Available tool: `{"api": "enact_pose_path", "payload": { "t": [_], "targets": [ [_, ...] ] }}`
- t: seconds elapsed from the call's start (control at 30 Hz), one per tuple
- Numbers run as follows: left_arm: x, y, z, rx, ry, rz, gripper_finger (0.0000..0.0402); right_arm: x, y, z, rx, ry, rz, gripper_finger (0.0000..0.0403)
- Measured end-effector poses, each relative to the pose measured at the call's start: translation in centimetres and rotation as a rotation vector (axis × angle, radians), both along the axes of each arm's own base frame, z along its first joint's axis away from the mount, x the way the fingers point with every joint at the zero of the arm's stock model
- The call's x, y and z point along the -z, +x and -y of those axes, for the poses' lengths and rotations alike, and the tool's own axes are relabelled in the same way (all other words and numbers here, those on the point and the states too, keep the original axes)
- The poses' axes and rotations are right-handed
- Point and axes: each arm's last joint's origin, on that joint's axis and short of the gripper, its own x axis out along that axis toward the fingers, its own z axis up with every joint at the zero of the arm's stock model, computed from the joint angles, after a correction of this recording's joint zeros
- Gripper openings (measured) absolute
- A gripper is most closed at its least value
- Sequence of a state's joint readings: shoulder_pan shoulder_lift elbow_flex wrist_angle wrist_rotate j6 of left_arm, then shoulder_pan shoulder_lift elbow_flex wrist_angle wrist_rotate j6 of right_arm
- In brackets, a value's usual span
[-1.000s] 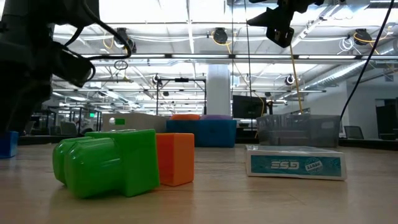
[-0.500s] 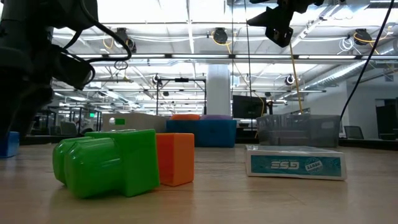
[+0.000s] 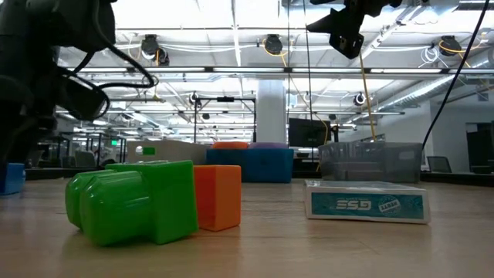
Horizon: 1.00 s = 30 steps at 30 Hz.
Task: Pick & Place Toys
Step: Put the blue game piece into the gray bin
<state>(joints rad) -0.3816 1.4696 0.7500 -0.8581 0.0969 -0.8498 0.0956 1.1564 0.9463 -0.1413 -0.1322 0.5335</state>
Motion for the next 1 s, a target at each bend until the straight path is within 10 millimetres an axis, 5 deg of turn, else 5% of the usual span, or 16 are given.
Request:
{"api": "enact_pose_path", "payload": {
  "t": [0.6,0.87,1.0],
  "targets": [
    [1.17,-0.08,-0.01,-0.038,-0.031,0.048,0.0335,0.01,0.00,0.00,0.001,0.003,-0.002,0.0165],
    [1.17,-0.07,-0.03,-0.047,-0.025,0.049,0.0269,0.01,0.00,0.01,0.001,0.003,-0.002,0.0165],
    [1.16,-0.02,-0.02,-0.065,-0.026,0.053,0.0267,0.01,0.00,0.01,0.002,0.003,-0.002,0.0165]
  ]
}}
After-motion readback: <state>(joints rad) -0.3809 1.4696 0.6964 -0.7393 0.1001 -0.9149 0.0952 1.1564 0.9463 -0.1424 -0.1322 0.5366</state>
